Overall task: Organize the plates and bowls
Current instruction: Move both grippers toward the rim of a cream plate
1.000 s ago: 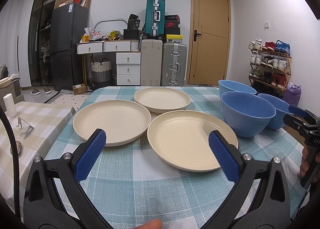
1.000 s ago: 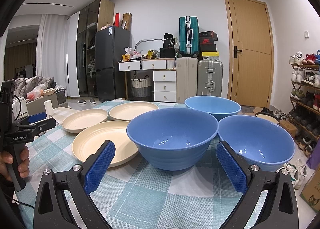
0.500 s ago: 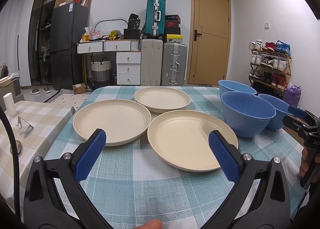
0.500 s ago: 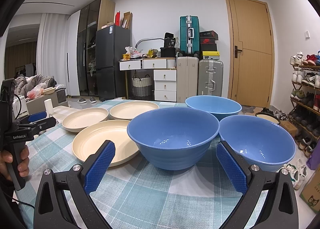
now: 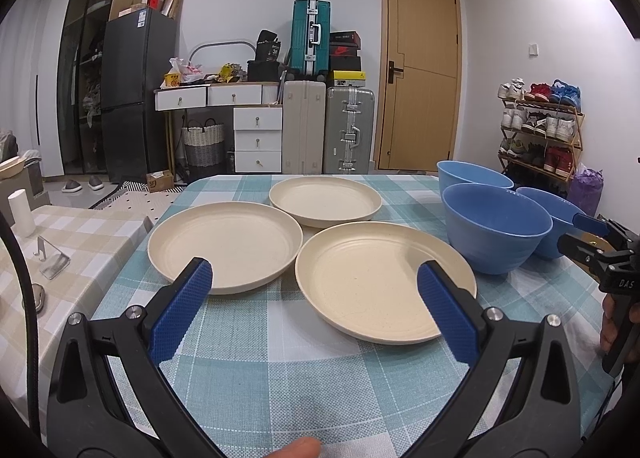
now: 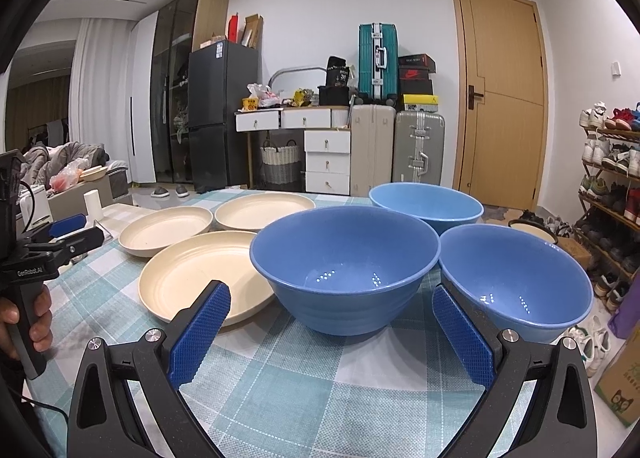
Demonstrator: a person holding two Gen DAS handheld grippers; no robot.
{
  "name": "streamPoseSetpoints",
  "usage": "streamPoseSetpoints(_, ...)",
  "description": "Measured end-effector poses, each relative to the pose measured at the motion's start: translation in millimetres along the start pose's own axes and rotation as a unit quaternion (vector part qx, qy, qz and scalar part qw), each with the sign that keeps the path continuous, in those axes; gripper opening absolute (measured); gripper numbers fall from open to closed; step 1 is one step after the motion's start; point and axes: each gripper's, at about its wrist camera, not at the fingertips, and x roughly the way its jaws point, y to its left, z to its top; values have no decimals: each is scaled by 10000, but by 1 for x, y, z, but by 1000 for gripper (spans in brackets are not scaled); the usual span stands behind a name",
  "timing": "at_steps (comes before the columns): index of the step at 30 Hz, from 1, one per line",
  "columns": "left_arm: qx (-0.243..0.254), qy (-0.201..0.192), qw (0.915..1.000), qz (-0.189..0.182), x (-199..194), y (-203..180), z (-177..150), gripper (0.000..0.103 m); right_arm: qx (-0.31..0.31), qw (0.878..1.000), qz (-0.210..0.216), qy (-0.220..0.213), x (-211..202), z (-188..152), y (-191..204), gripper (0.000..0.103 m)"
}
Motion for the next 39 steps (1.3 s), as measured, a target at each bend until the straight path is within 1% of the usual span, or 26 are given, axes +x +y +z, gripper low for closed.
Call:
streamPoseSetpoints(4, -144, 38, 9999, 57, 0, 7, 0, 102, 30, 9999, -44, 116, 1, 1, -2, 103)
streamPoseSetpoints(7, -206, 102, 9997, 114, 1, 13, 0, 102, 148, 9996, 60, 217, 4, 1, -5, 103)
streamPoseSetpoints(10, -192, 122, 9994, 268, 1, 18, 2, 102, 219, 9991, 161, 316, 10, 5, -3, 103)
streamPoseSetpoints(16, -316, 254, 9988, 281, 2, 28, 8, 102, 290, 9979, 342, 467, 14, 14, 6, 103)
streamPoseSetpoints(23, -351, 333, 9978, 456, -4, 35, 23, 102, 39, 9966, 553, 616, 24, 32, 31, 103)
streamPoseSetpoints(26, -414, 397, 9970, 523, -4, 40, 31, 102, 71, 9950, 662, 739, 33, 43, 40, 103)
streamPoseSetpoints(30, -321, 485, 9948, 839, -2, 44, 42, 102, 48, 9941, 730, 797, 45, 60, 53, 103)
streamPoseSetpoints(39, -458, 690, 9916, 996, 11, 60, 55, 102, -80, 9907, 988, 933, 68, 91, 83, 103)
